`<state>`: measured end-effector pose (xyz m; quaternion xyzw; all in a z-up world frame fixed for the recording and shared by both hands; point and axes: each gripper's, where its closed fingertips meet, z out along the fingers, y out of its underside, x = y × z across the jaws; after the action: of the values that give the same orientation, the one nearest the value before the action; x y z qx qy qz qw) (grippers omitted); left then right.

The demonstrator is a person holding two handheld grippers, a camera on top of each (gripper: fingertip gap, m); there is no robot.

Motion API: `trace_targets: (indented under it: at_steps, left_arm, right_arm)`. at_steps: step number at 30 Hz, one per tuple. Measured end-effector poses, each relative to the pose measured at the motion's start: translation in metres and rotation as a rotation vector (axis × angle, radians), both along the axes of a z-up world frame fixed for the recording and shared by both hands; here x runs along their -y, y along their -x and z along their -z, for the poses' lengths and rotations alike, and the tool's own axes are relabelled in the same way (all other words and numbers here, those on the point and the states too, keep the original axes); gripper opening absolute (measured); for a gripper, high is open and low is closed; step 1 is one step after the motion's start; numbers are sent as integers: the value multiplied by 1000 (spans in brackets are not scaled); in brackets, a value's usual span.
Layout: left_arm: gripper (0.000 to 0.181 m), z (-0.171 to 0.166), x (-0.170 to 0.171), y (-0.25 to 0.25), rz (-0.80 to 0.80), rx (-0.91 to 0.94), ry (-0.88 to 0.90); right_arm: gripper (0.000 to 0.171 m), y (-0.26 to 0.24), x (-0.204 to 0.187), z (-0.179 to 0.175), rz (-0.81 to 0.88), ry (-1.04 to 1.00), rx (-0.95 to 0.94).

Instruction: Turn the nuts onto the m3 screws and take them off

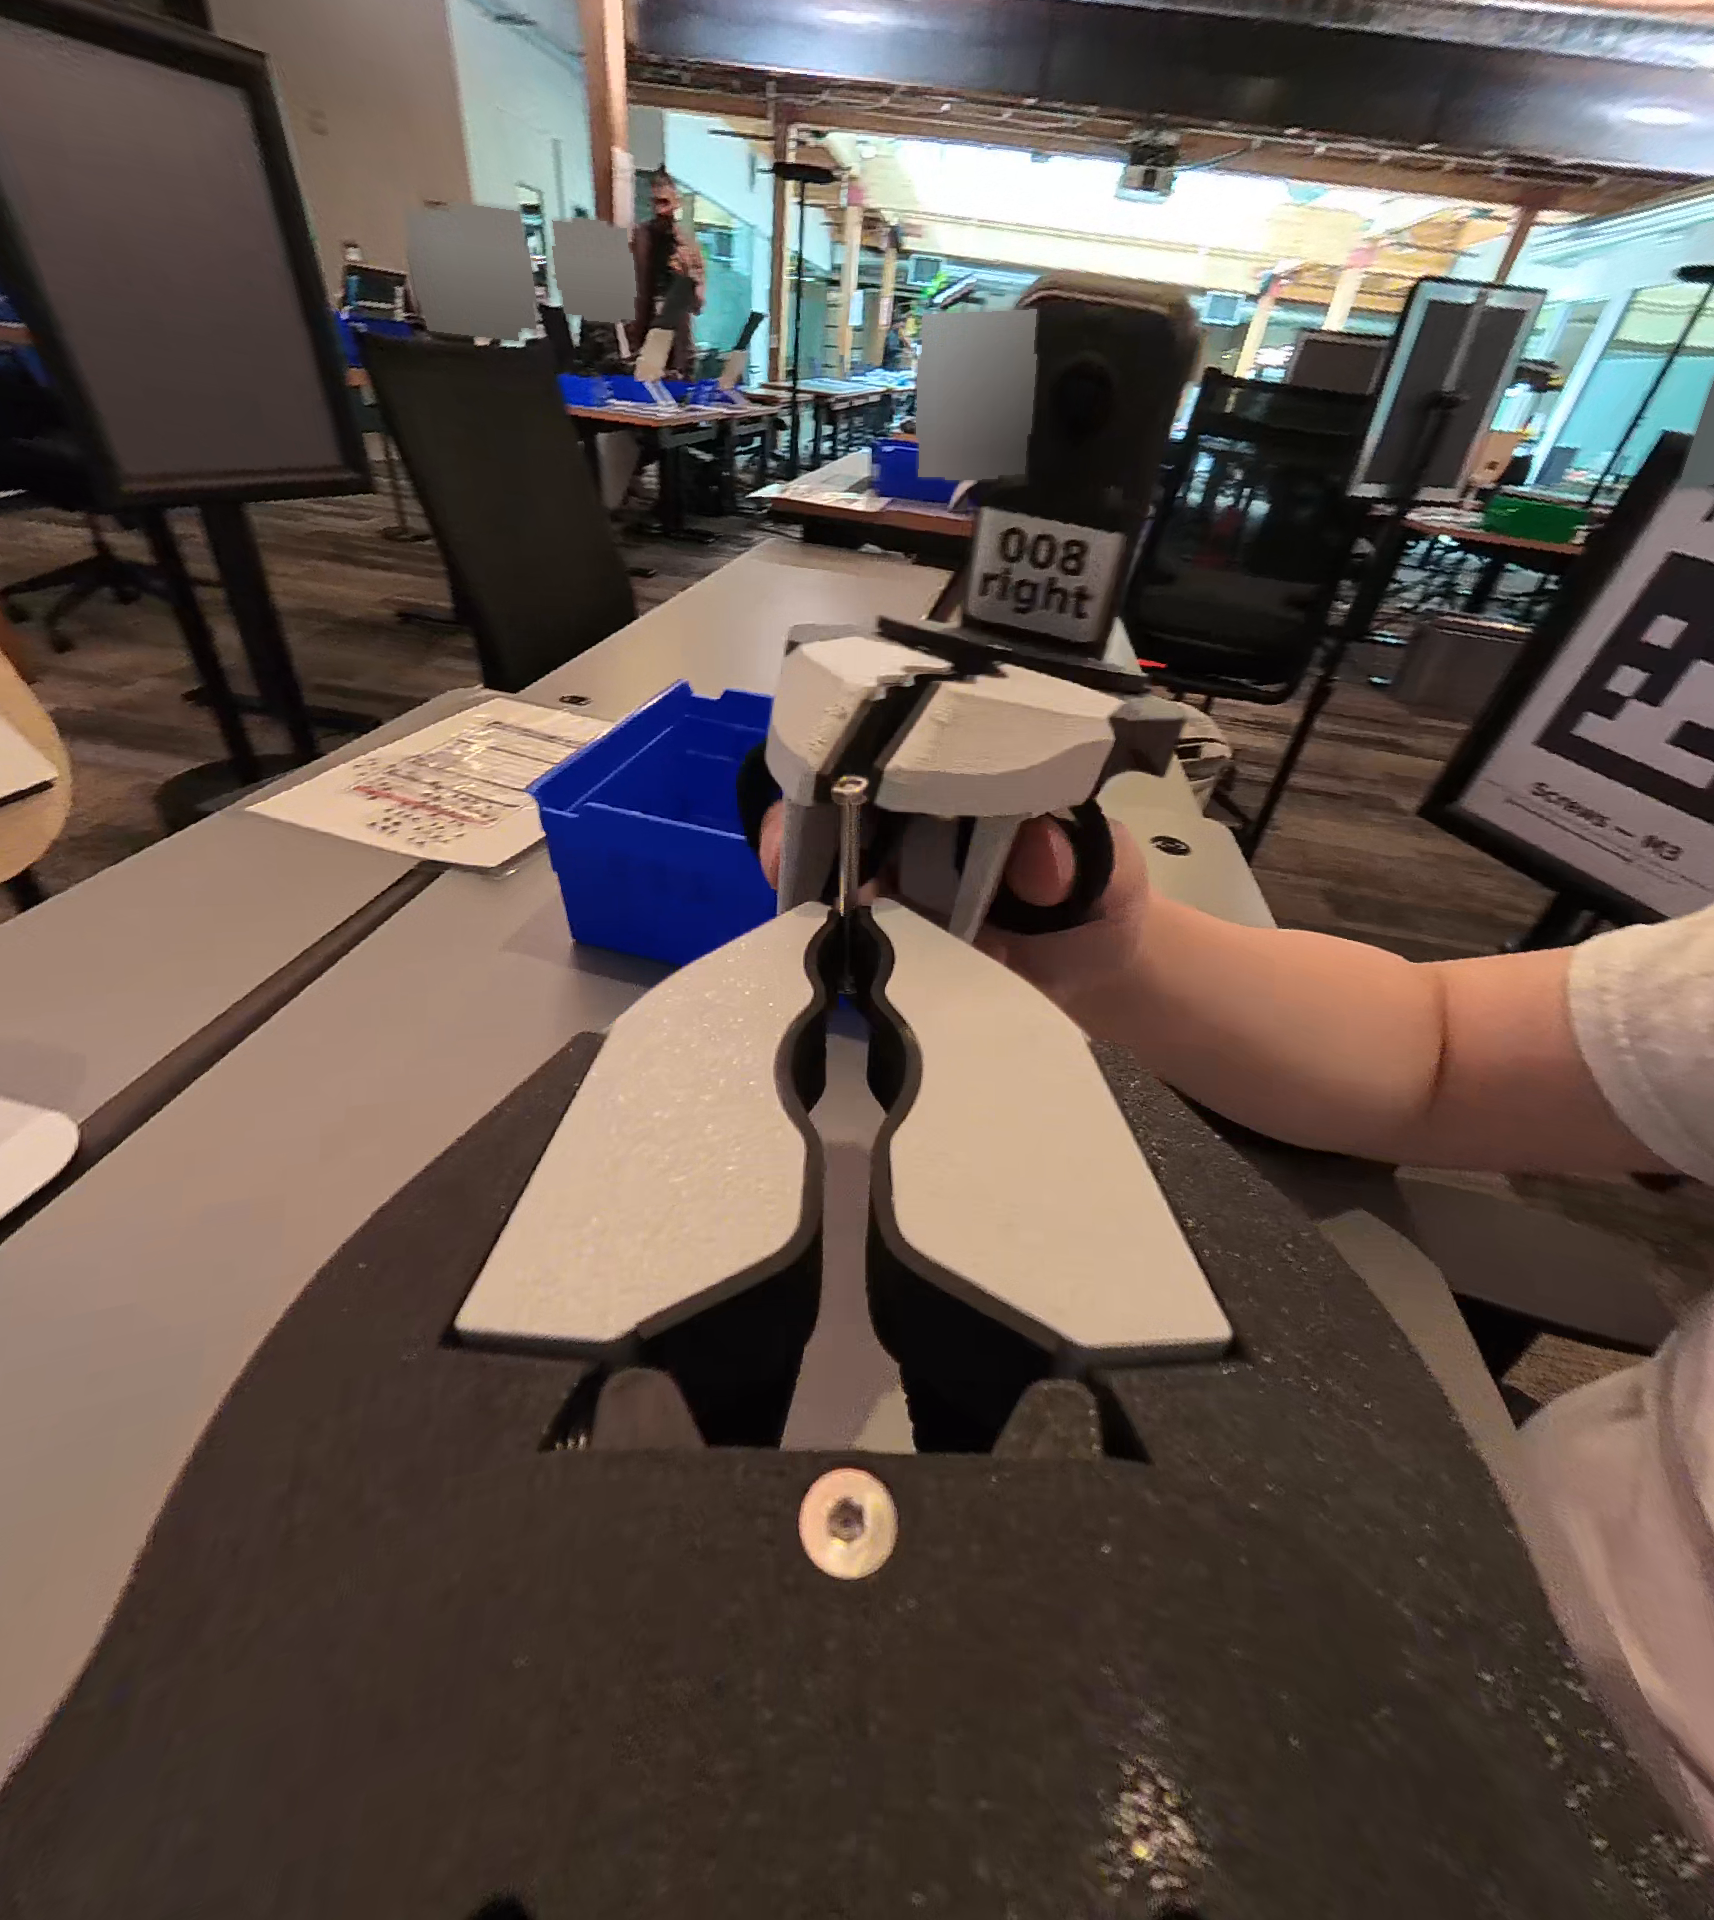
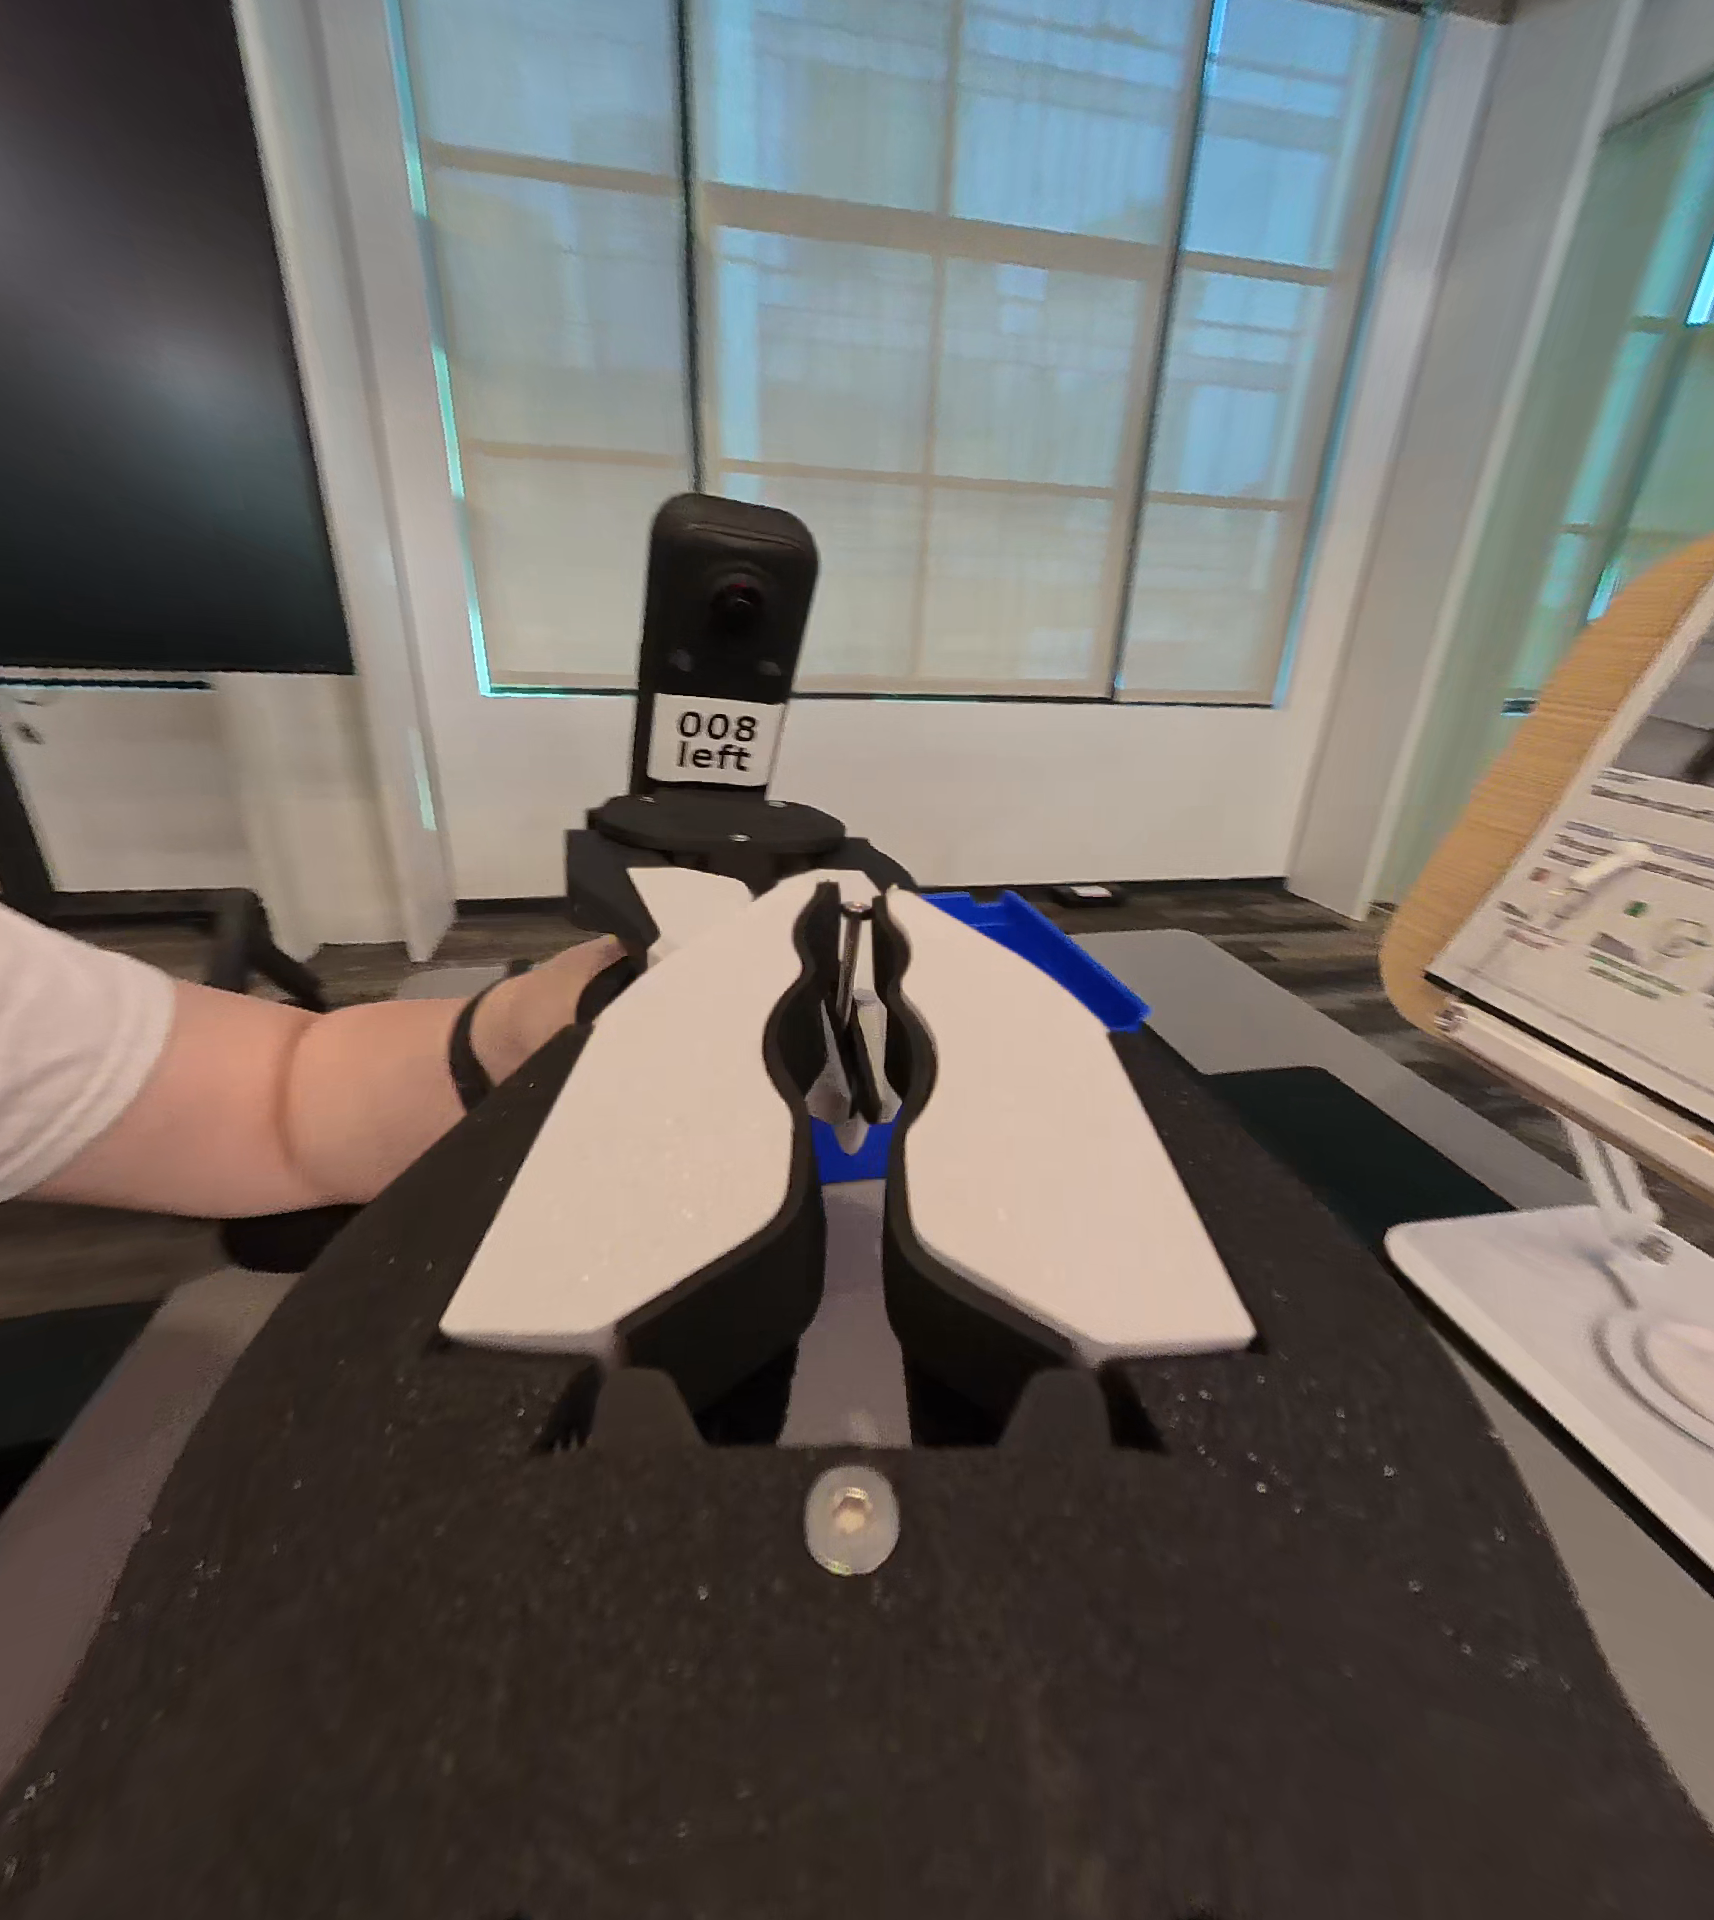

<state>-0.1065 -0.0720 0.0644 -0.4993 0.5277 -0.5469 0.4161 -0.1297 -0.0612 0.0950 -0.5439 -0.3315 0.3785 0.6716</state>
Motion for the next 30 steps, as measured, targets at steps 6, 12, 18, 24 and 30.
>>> trace_targets:
  at_steps: [6,12,18,24,30]
  left_arm:
    - [2,-1,-3,1,-6,3,24]
    - [1,-5,11,2,70,18,13]
    - [2,-7,27,2,159,35,0]
    - [1,-9,42,4,237,46,-25]
    - [2,-8,62,6,347,47,-23]
  right_arm:
    - [9,0,-3,-1,49,-7,6]
    - [15,-19,5,-14,-68,35,-93]
    - [18,-9,20,-6,-235,63,-42]
    - [12,-5,36,-13,-346,40,-75]
    - [10,0,59,-16,-533,60,-106]
